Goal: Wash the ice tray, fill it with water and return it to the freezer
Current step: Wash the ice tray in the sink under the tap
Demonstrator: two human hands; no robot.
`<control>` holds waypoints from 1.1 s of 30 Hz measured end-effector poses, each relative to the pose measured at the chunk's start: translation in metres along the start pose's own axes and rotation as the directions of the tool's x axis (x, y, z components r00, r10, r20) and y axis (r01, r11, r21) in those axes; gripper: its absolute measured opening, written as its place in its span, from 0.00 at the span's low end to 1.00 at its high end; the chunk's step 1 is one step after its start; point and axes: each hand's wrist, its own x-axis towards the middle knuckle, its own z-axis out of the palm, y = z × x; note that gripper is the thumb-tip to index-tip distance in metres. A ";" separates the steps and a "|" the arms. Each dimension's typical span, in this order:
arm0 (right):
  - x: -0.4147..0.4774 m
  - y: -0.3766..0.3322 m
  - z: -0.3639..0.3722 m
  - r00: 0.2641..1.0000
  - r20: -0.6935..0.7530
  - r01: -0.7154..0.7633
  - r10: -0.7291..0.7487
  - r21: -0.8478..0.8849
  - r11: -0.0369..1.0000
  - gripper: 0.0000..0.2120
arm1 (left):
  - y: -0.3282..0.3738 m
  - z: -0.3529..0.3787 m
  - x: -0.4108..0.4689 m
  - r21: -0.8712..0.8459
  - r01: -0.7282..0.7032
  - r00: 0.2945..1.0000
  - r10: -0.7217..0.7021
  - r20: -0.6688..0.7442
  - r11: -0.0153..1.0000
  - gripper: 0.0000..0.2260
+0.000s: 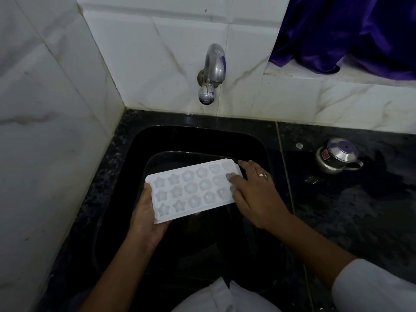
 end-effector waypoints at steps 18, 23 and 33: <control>-0.001 0.000 0.001 0.999 -0.008 -0.040 0.040 0.068 0.997 0.21 | -0.008 -0.010 0.005 0.102 0.008 1.000 -0.006 -0.014 0.995 0.26; 0.002 -0.003 0.002 0.998 -0.023 -0.051 0.054 0.140 0.989 0.22 | -0.008 -0.015 0.007 0.123 0.005 1.000 -0.004 -0.009 0.992 0.27; 0.004 0.001 -0.005 0.998 -0.029 -0.062 0.064 0.058 0.996 0.20 | -0.007 -0.020 0.011 0.075 0.006 1.000 -0.006 -0.007 0.997 0.27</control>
